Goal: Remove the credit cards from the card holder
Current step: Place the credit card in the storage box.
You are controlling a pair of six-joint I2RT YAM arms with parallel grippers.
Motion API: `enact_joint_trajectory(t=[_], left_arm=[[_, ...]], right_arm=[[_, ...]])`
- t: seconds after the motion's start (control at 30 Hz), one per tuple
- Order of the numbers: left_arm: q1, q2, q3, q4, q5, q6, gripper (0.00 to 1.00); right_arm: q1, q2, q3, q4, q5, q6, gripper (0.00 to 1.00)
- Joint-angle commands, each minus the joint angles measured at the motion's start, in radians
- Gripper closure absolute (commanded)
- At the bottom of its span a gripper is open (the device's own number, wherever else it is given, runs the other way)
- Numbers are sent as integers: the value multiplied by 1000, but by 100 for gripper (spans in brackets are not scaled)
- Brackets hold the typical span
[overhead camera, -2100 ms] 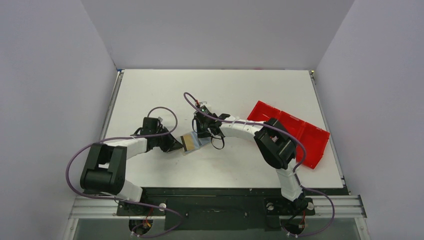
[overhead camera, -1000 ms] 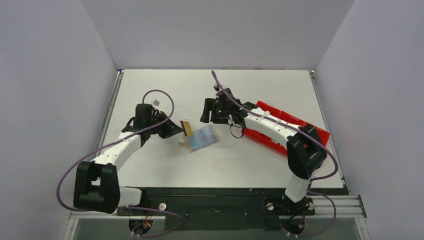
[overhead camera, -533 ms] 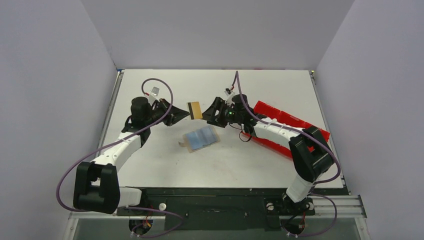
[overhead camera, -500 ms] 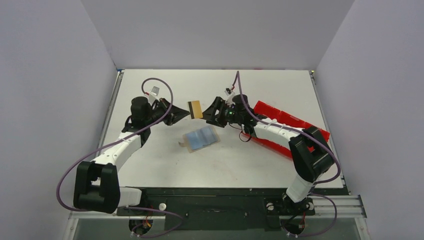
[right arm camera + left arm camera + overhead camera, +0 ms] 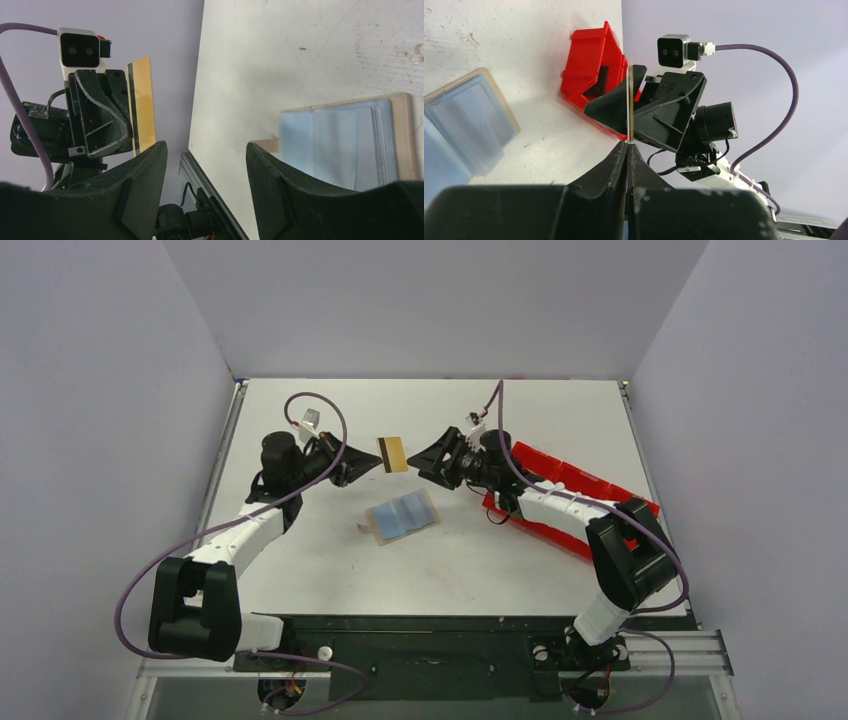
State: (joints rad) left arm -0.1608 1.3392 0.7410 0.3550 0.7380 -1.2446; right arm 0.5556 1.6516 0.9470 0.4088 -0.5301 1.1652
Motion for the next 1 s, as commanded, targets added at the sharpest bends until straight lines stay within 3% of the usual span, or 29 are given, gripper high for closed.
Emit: enact_joint_trajectory(t=[0.0,0.37,0.5,0.73,0.83,0.97], left_arm=[[2,-3,-7,93,19,-25,100],[-1,2,-18,112,27,-46,100],[-13,23,-16,134,39,-69,100],[-42,53,-14,178,49,-97,100],[-46,55,-13,179,48,-97,100],[-52,65,-17,190,58,-103,100]], right_arm=[[-16,-56,-18,23,39,0,45],[-46,-128,-86,112,83,41,44],[-13,-117,-73,206,58,66,43],[45,-83,-16,205,52,63,44],[47,-77,-11,212,45,70,49],[46,-72,2,199,38,69,64]])
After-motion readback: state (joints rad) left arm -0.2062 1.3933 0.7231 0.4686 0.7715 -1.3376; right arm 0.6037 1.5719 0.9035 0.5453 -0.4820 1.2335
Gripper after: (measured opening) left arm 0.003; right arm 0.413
